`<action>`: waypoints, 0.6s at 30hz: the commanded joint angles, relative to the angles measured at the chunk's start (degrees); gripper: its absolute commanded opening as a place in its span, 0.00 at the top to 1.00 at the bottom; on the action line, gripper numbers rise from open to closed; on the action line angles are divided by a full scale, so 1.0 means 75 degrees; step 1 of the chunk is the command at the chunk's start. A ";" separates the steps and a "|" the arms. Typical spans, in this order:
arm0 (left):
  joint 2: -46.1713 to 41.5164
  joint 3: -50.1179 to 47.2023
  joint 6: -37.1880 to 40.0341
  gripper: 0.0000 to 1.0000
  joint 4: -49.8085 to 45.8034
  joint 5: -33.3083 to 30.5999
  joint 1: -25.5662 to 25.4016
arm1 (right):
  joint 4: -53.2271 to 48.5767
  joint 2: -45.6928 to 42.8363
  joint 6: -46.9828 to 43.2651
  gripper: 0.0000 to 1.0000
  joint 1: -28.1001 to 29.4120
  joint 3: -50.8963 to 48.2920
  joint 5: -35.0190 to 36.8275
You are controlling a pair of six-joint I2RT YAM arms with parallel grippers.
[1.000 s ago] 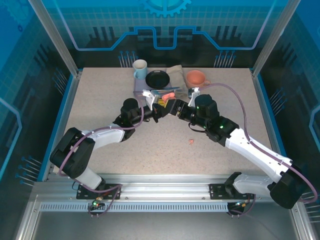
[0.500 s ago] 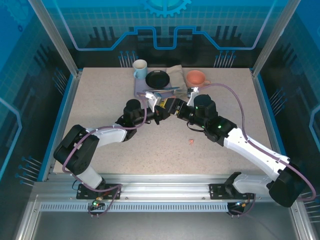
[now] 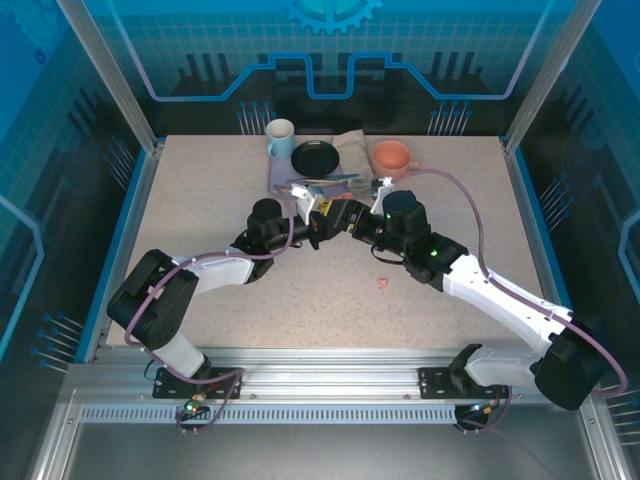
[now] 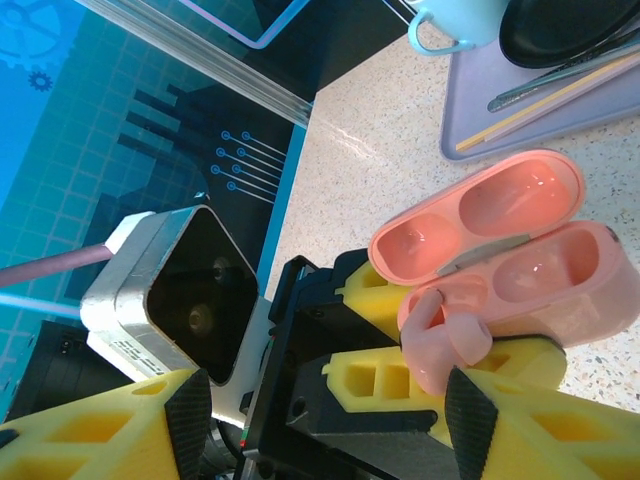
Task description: Insert wireless bluetooth earbuds into charging case
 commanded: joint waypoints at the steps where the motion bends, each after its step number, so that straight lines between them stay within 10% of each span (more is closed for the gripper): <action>1: 0.0029 0.0098 0.0071 1.00 0.0169 0.0196 -0.0039 | 0.0091 -0.0068 0.0078 0.34 0.0116 -0.0126 0.0011; 18: 0.0041 0.0079 0.0053 1.00 0.0173 0.0301 -0.0070 | 0.0315 0.0425 -0.0017 0.34 0.0096 0.0493 -0.0083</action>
